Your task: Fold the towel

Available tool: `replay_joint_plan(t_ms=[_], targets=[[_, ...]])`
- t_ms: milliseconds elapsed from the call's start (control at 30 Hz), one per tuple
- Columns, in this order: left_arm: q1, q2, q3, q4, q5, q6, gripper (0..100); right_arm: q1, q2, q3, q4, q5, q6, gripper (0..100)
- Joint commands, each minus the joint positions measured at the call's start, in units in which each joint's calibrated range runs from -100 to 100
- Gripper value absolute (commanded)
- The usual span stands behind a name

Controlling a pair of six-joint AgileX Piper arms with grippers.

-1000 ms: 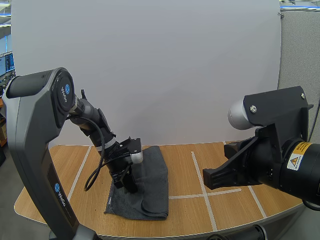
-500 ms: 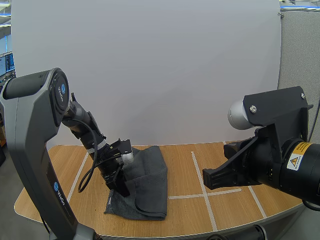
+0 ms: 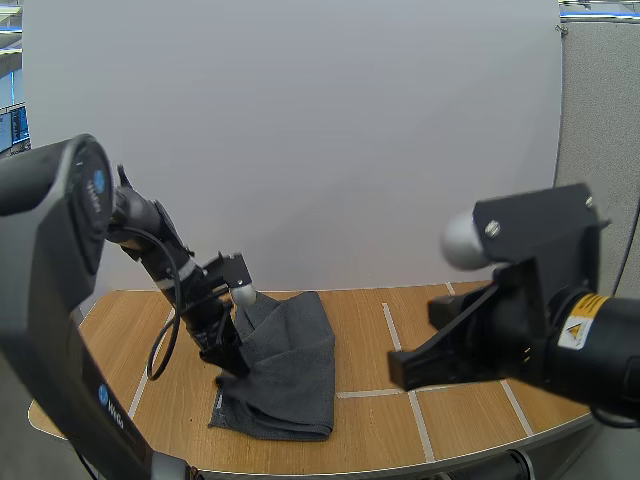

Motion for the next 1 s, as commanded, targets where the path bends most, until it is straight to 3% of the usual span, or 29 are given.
replay_joint_plan(t_ms=[0, 100, 400, 633, 967], targets=[[0.03, -4.10, -1.38, -1.48, 1.14, -2.12, 100, -0.12, 2.52, 3.32, 5.00, 0.00, -3.02, 0], [0.40, -6.16, -1.44, -2.84, 1.14, -3.51, 100, -0.12, 7.44, 3.62, 6.92, 0.00, -6.16, 0], [4.44, -2.43, -1.44, -14.06, -0.80, -6.52, 100, -0.12, 21.90, 3.62, 10.49, 0.00, -12.51, 0], [4.51, 4.14, -2.46, -17.61, -7.08, -8.04, 100, -0.12, 34.34, 3.62, 14.82, 0.00, -17.90, 0], [4.43, 16.97, -11.88, -23.23, -13.36, -11.02, 100, -0.12, 53.93, 3.62, 20.26, -10.55, -28.09, 0]])
